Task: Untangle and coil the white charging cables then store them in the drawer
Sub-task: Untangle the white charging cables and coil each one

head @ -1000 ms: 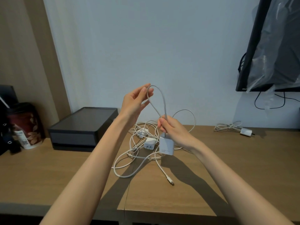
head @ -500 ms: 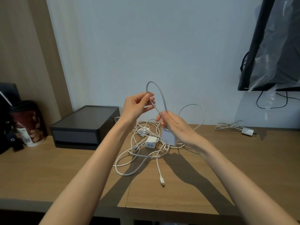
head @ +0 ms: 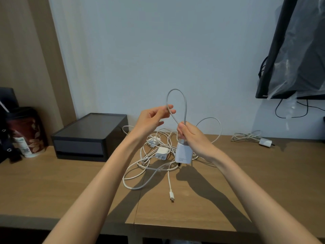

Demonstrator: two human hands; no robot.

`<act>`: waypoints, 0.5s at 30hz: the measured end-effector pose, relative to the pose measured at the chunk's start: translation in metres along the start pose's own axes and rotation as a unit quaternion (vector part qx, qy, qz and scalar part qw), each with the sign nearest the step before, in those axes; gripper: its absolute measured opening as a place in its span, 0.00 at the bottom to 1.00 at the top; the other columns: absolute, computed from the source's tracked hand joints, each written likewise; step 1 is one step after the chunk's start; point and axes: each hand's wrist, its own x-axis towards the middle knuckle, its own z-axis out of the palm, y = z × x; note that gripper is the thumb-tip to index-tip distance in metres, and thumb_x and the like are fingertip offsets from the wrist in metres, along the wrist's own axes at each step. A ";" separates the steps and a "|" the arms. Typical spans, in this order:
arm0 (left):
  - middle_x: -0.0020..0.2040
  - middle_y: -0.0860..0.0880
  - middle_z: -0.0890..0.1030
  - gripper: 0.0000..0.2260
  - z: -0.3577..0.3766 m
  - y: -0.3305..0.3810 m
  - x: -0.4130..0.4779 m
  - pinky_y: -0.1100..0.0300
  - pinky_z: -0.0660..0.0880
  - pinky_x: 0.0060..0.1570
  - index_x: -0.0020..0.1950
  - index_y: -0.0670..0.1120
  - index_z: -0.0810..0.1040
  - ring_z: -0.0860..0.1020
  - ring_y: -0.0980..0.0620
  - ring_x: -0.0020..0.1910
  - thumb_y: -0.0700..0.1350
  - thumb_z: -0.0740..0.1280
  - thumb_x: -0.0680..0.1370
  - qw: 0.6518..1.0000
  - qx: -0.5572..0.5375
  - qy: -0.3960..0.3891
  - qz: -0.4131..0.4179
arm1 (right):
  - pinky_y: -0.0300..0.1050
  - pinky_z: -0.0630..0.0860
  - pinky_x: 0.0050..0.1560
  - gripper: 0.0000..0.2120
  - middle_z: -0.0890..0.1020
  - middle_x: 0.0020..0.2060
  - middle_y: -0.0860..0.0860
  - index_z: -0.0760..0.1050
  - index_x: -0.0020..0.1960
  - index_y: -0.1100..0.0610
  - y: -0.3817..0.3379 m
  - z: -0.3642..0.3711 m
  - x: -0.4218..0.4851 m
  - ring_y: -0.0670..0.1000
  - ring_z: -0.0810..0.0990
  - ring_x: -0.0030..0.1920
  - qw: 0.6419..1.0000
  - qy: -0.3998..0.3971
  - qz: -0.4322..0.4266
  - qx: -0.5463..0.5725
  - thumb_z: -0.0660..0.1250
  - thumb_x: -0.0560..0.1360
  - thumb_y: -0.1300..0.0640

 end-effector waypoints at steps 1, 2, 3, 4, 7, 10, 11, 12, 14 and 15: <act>0.58 0.55 0.81 0.12 0.001 -0.002 -0.003 0.62 0.73 0.59 0.58 0.53 0.78 0.76 0.60 0.59 0.52 0.58 0.81 0.999 0.029 -0.026 -0.007 | 0.41 0.68 0.44 0.15 0.68 0.36 0.48 0.63 0.40 0.53 0.000 -0.001 0.000 0.48 0.70 0.41 1.000 0.007 0.001 -0.011 0.48 0.84 0.51; 0.60 0.56 0.79 0.13 0.003 -0.003 -0.006 0.64 0.71 0.59 0.59 0.53 0.78 0.75 0.63 0.59 0.53 0.58 0.80 0.997 0.054 -0.046 -0.011 | 0.45 0.69 0.46 0.15 0.69 0.37 0.48 0.63 0.40 0.53 0.001 -0.001 0.001 0.49 0.71 0.42 1.000 0.011 -0.001 -0.024 0.48 0.84 0.51; 0.60 0.56 0.79 0.14 0.005 -0.004 -0.009 0.67 0.70 0.59 0.61 0.52 0.78 0.74 0.67 0.58 0.53 0.58 0.80 0.996 0.073 -0.055 -0.009 | 0.49 0.70 0.47 0.15 0.69 0.37 0.48 0.63 0.40 0.52 0.000 -0.002 0.001 0.50 0.71 0.42 0.999 0.012 -0.005 -0.037 0.48 0.84 0.51; 0.59 0.56 0.79 0.14 0.007 -0.005 -0.010 0.71 0.70 0.57 0.61 0.50 0.79 0.74 0.70 0.55 0.53 0.60 0.80 0.995 0.086 -0.059 -0.005 | 0.50 0.70 0.47 0.15 0.70 0.36 0.48 0.63 0.40 0.52 -0.002 -0.001 0.001 0.50 0.71 0.41 0.999 0.011 -0.011 -0.052 0.47 0.84 0.51; 0.53 0.58 0.80 0.12 0.008 -0.005 -0.013 0.78 0.71 0.50 0.59 0.48 0.80 0.75 0.74 0.50 0.49 0.64 0.78 0.994 0.085 -0.062 0.012 | 0.48 0.70 0.44 0.15 0.71 0.35 0.48 0.64 0.41 0.50 -0.005 0.002 0.000 0.49 0.70 0.38 0.995 0.004 -0.028 -0.098 0.47 0.84 0.50; 0.53 0.61 0.81 0.09 0.006 -0.008 -0.012 0.62 0.73 0.59 0.54 0.50 0.82 0.76 0.68 0.55 0.49 0.68 0.75 0.996 0.081 -0.040 0.018 | 0.44 0.67 0.39 0.16 0.71 0.34 0.48 0.64 0.41 0.53 -0.004 0.006 -0.002 0.48 0.69 0.35 0.992 -0.006 -0.034 -0.119 0.47 0.84 0.49; 0.53 0.61 0.81 0.09 0.006 -0.009 -0.012 0.57 0.73 0.61 0.53 0.51 0.83 0.77 0.65 0.56 0.49 0.70 0.74 0.996 0.077 -0.026 0.021 | 0.42 0.65 0.37 0.17 0.71 0.33 0.48 0.63 0.40 0.53 -0.005 0.007 -0.002 0.47 0.68 0.34 0.991 -0.010 -0.039 -0.126 0.46 0.83 0.49; 0.52 0.61 0.82 0.08 0.006 -0.010 -0.013 0.53 0.73 0.61 0.52 0.52 0.83 0.77 0.62 0.57 0.49 0.71 0.74 0.997 0.072 -0.012 0.024 | 0.41 0.63 0.36 0.17 0.70 0.32 0.48 0.63 0.38 0.52 -0.005 0.008 -0.003 0.47 0.67 0.32 0.990 -0.013 -0.044 -0.133 0.46 0.83 0.49; 0.51 0.61 0.83 0.08 0.005 -0.010 -0.013 0.48 0.73 0.61 0.50 0.54 0.84 0.77 0.57 0.58 0.50 0.72 0.72 0.997 0.066 0.011 0.032 | 0.40 0.61 0.33 0.18 0.70 0.32 0.48 0.62 0.37 0.51 -0.007 0.011 -0.003 0.47 0.66 0.31 0.988 -0.019 -0.050 -0.143 0.45 0.83 0.49; 0.50 0.61 0.83 0.08 0.005 -0.010 -0.013 0.48 0.73 0.61 0.49 0.55 0.84 0.78 0.55 0.57 0.51 0.73 0.71 0.997 0.066 0.015 0.034 | 0.39 0.61 0.32 0.18 0.70 0.31 0.47 0.62 0.37 0.51 -0.007 0.012 -0.003 0.46 0.65 0.31 0.988 -0.021 -0.047 -0.147 0.45 0.83 0.49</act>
